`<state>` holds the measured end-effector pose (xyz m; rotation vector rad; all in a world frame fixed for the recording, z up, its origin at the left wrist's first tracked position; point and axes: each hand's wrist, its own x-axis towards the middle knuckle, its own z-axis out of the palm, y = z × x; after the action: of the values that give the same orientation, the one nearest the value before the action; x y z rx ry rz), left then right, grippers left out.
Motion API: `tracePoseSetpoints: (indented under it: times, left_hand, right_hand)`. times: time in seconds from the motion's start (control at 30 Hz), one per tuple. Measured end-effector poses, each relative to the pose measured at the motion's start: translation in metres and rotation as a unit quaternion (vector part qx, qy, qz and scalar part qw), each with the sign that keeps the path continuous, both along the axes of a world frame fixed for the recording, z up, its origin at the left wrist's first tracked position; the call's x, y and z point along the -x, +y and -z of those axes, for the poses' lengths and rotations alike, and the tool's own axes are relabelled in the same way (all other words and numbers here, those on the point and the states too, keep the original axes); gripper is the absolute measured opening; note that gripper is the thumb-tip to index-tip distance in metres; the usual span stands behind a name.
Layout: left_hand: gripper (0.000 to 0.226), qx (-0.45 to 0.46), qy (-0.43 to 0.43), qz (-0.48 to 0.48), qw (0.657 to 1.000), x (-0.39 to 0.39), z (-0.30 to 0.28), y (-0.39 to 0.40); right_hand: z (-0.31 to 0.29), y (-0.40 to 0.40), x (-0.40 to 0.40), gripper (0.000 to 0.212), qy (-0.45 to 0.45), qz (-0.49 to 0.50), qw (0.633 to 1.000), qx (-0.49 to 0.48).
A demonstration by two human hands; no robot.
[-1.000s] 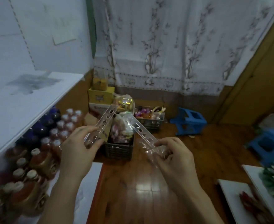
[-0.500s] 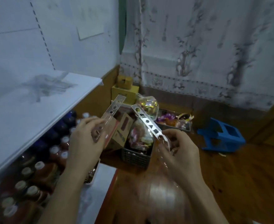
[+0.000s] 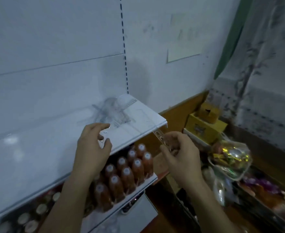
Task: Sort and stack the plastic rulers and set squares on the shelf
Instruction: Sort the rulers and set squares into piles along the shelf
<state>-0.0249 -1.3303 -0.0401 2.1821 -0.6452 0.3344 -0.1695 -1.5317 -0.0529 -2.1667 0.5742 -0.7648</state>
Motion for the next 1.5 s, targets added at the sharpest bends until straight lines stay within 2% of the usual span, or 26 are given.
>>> tracePoseSetpoints:
  times: [0.17, 0.33, 0.47, 0.87, 1.03, 1.13, 1.37, 1.5]
  left_hand:
    - [0.042, -0.023, -0.017, -0.079, 0.996, -0.054, -0.005, -0.029]
    - [0.044, -0.046, 0.006, -0.111, 0.993, -0.08, 0.003, -0.042]
    - [0.045, -0.032, 0.019, -0.139, 0.99, -0.083, 0.01, -0.044]
    - [0.038, -0.087, 0.026, -0.162, 0.983, -0.074, 0.006, -0.032]
    - [0.046, -0.129, 0.056, -0.171, 0.975, -0.053, 0.008, 0.016]
    - [0.048, -0.152, 0.065, -0.182, 0.969, -0.042, 0.006, 0.064]
    - [0.058, -0.241, 0.094, -0.189, 0.947, -0.008, -0.001, 0.225]
    - [0.061, -0.249, 0.086, -0.228, 0.937, 0.012, -0.021, 0.338]
  right_hand:
    - [-0.01, -0.022, -0.114, 0.027, -0.017, -0.132, 0.991, 0.005]
    - [-0.004, -0.011, -0.193, 0.026, -0.008, -0.213, 0.975, 0.064]
    - [0.006, -0.012, -0.208, 0.032, 0.026, -0.273, 0.957, 0.094]
    - [0.007, -0.021, -0.2, 0.025, -0.005, -0.275, 0.955, 0.114]
    - [0.011, -0.019, -0.191, 0.031, -0.025, -0.272, 0.945, 0.178]
    - [0.015, 0.004, -0.174, 0.035, -0.029, -0.277, 0.942, 0.185]
    - [-0.012, 0.132, -0.131, 0.051, 0.044, -0.353, 0.908, 0.221]
    - [-0.034, 0.217, -0.12, 0.061, 0.097, -0.388, 0.879, 0.261]
